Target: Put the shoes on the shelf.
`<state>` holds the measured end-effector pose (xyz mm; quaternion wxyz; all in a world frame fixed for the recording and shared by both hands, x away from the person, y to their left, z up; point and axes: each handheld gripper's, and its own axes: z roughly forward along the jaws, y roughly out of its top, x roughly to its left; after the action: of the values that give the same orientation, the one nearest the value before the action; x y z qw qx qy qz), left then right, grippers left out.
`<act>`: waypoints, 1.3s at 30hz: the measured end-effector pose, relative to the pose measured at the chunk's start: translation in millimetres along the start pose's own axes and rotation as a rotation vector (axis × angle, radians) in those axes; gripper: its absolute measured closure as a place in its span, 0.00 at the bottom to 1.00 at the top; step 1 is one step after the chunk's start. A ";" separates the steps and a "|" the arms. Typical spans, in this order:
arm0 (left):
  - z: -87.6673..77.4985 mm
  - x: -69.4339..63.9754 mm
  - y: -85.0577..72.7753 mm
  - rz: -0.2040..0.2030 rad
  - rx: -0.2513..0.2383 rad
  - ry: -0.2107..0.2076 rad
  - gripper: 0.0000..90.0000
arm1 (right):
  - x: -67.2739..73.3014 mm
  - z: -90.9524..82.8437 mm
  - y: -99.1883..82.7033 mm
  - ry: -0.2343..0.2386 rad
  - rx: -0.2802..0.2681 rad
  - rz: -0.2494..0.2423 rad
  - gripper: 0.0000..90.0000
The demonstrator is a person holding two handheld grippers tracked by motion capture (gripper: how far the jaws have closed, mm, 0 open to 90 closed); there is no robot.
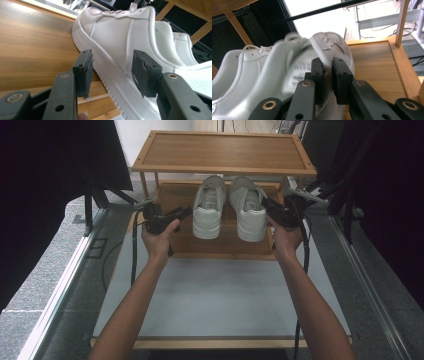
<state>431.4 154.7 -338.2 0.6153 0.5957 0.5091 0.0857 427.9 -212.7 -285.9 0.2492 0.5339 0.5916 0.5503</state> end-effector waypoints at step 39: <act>20.4 -6.5 -0.1 0.107 0.072 0.110 0.81 | -32.0 24.0 -21.6 -0.066 0.142 -0.221 0.99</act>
<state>443.3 136.9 -339.6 0.5590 0.6385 0.5121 0.1326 451.1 -228.6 -321.7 0.2891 0.4996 0.6757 0.4585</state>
